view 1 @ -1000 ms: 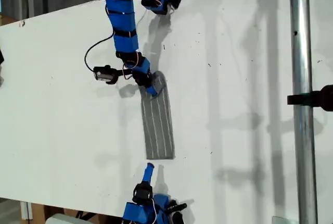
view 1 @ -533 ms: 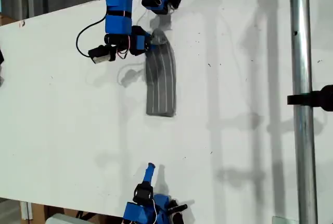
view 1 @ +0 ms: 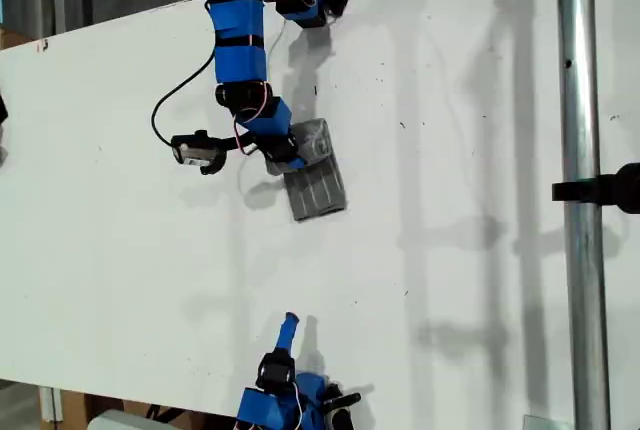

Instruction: Grasp corners of a towel and fold twice.

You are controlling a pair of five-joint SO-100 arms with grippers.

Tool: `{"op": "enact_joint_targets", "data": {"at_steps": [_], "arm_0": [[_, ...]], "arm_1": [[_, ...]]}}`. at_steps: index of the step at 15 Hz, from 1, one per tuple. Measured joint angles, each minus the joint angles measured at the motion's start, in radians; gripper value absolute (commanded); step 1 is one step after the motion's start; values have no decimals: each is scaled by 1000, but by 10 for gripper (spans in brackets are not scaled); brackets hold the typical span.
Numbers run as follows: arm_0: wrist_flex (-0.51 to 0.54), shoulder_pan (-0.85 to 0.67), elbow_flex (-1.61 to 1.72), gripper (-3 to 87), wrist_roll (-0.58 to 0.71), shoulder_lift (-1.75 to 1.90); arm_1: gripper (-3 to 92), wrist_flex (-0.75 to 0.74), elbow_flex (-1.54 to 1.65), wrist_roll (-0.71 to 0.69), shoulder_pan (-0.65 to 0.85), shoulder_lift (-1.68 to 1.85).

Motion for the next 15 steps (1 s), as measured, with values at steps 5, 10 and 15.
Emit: {"op": "enact_joint_targets", "data": {"at_steps": [5, 10, 15], "arm_0": [[0, 0, 0, 32, 0, 0], [-12, 0, 14, 27, 0, 0], [-123, 2, 149, -4, -5, 0]], "arm_1": [[160, -350, 78, -71, -25, 40], [-2, -413, 489, -86, 25, 726], [-2, 166, 853, 83, 140, 1612]]}}
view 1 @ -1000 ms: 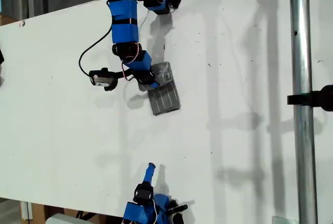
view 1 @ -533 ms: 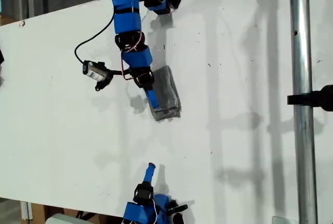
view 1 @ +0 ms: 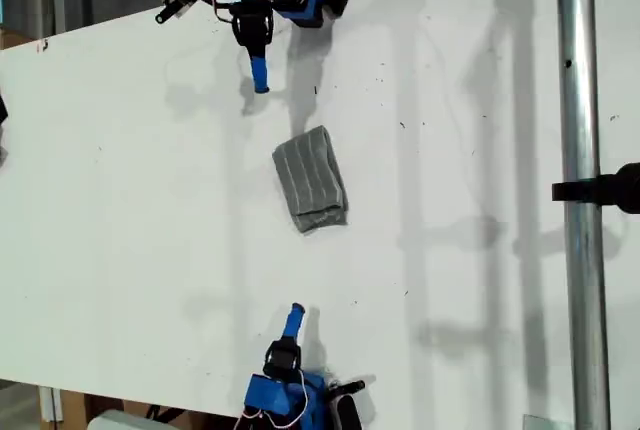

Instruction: Grasp corners of a towel and fold twice.

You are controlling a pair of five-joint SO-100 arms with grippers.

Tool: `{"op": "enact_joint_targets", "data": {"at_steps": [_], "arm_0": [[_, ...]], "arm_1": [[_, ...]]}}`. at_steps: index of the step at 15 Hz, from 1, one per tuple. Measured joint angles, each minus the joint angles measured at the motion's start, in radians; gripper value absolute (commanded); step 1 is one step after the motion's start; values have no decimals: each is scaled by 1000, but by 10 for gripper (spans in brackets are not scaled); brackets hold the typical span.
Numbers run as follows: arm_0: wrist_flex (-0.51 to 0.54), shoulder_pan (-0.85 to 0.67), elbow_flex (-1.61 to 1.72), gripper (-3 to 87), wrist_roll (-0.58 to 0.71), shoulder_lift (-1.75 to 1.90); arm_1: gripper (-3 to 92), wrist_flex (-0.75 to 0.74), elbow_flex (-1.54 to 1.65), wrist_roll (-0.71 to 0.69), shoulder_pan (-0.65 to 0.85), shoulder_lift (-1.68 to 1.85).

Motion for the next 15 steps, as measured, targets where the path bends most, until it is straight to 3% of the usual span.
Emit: {"op": "enact_joint_targets", "data": {"at_steps": [4, 5, 7, 8, 10, 15], "arm_0": [[-11, 0, 146, -28, -21, 5], [54, -15, 153, -26, -58, 5], [183, -40, 156, -27, -238, 5], [193, -41, 156, -28, -176, 5], [198, -35, 156, -28, 167, 5], [198, -35, 156, -28, 250, 5]], "arm_1": [[7, 170, 196, 101, 78, 29], [113, 196, 250, 210, 97, 23], [117, 308, 255, 347, 100, 31], [117, 321, 255, 357, 74, 31], [117, 328, 255, 364, 35, 31], [117, 328, 255, 364, -15, 31]]}}
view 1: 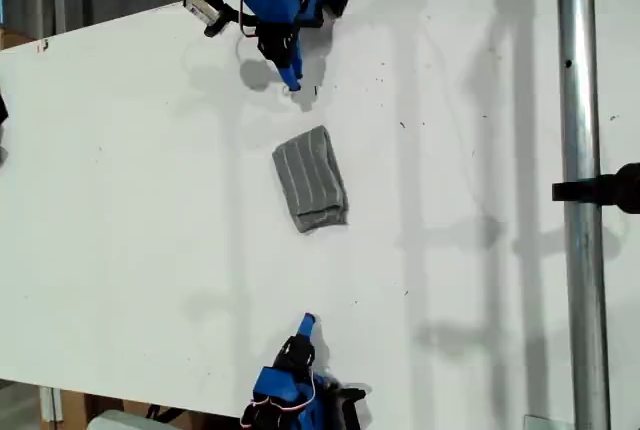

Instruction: Grasp corners of a towel and fold twice.

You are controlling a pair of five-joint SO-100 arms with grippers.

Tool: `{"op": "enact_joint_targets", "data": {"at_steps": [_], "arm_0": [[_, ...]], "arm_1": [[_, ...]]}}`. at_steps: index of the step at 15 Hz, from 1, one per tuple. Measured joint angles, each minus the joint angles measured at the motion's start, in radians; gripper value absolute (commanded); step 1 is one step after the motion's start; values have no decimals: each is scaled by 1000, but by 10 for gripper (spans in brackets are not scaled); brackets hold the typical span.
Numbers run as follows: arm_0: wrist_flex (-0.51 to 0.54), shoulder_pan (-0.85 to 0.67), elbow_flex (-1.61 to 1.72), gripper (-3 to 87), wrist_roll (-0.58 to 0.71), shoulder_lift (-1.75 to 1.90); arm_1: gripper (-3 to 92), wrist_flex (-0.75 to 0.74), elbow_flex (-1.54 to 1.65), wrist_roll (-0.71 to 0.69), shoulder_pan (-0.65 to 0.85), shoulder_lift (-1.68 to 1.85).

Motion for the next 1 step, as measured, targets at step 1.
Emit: {"op": "enact_joint_targets", "data": {"at_steps": [1], "arm_0": [[0, 0, 0, -28, 0, 0]], "arm_1": [[117, 0, 0, 0, 2, 0]]}}
